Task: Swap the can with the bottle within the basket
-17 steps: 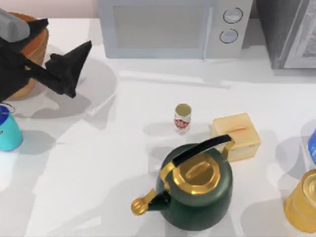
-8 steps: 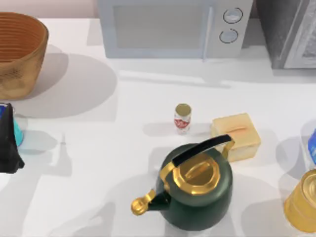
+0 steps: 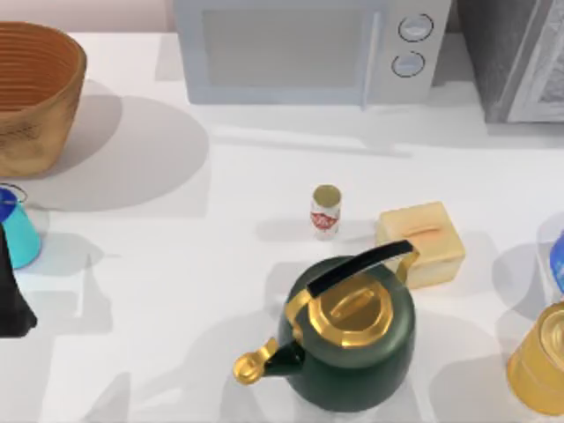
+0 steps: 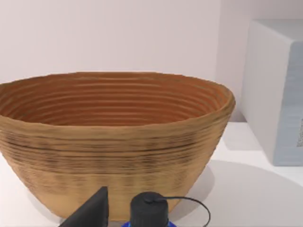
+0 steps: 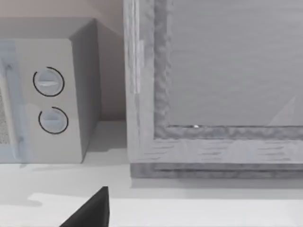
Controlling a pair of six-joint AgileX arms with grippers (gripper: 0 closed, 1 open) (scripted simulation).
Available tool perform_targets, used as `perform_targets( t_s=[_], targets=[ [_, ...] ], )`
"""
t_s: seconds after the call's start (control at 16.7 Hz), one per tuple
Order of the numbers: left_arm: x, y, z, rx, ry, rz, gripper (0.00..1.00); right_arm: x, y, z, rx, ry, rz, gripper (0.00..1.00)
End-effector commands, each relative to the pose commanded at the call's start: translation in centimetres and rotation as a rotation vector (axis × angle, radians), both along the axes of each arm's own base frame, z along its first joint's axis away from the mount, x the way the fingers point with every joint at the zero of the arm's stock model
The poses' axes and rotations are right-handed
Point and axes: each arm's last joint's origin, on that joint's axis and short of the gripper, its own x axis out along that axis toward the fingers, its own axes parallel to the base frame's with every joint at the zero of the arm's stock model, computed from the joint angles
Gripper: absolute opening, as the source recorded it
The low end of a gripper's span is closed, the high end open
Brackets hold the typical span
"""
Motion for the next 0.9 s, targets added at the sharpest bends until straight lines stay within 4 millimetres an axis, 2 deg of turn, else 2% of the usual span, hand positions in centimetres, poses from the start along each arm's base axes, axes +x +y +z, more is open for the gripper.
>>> perform_targets(
  t_s=[0.48,0.9],
  targets=[
    [0.6,0.1,0.3,0.004,0.002,-0.002,1.0,0.0,0.0,0.0,0.0,0.0,0.0,1.0],
    [4.2,0.7,-0.6,0.011,0.101,-0.009,1.0,0.0,0.0,0.0,0.0,0.0,0.0,1.0]
  ],
)
